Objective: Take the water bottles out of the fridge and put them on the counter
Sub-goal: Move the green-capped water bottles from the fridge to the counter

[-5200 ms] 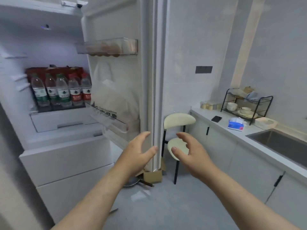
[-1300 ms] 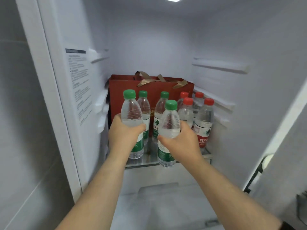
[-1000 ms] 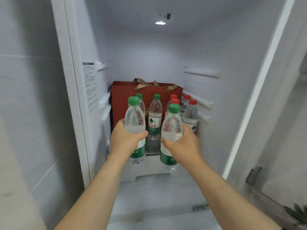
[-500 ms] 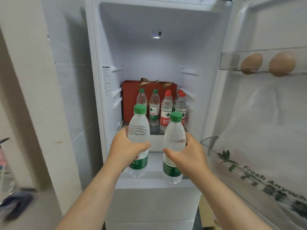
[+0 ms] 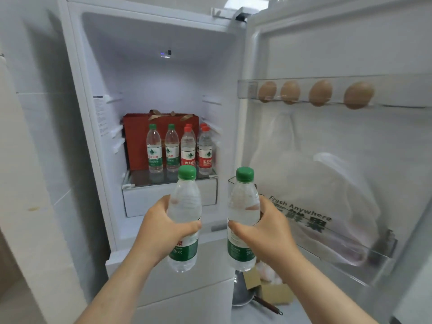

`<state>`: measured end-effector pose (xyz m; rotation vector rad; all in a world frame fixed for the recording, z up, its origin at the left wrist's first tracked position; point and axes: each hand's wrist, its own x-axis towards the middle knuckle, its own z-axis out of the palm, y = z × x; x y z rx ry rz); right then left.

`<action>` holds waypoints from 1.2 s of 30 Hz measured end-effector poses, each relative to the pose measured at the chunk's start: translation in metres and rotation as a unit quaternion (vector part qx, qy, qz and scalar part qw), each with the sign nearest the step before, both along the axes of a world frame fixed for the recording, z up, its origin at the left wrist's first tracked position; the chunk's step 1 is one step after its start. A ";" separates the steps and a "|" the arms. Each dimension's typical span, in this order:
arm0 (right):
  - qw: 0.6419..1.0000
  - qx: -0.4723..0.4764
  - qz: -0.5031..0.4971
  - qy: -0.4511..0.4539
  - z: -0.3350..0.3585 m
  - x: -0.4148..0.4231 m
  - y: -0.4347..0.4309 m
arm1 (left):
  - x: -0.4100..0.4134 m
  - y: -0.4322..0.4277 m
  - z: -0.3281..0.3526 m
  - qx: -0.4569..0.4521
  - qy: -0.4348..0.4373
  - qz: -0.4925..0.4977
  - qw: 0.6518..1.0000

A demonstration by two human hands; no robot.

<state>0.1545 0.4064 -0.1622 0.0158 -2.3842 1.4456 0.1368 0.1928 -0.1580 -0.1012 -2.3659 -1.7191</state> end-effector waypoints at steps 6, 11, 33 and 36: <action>0.995 0.005 -0.099 -0.002 -0.001 0.053 0.034 | 0.004 0.045 -0.007 0.012 -0.015 -0.104 0.994; 0.983 0.024 -0.183 -0.005 -0.010 0.106 0.067 | 0.024 0.092 -0.013 0.027 -0.015 -0.180 0.983; 0.896 0.007 -0.444 0.003 -0.015 0.388 0.249 | 0.225 0.366 -0.017 0.035 -0.030 -0.479 0.876; 0.881 0.007 -0.474 -0.003 -0.015 0.426 0.279 | 0.260 0.406 -0.018 0.028 -0.024 -0.505 0.862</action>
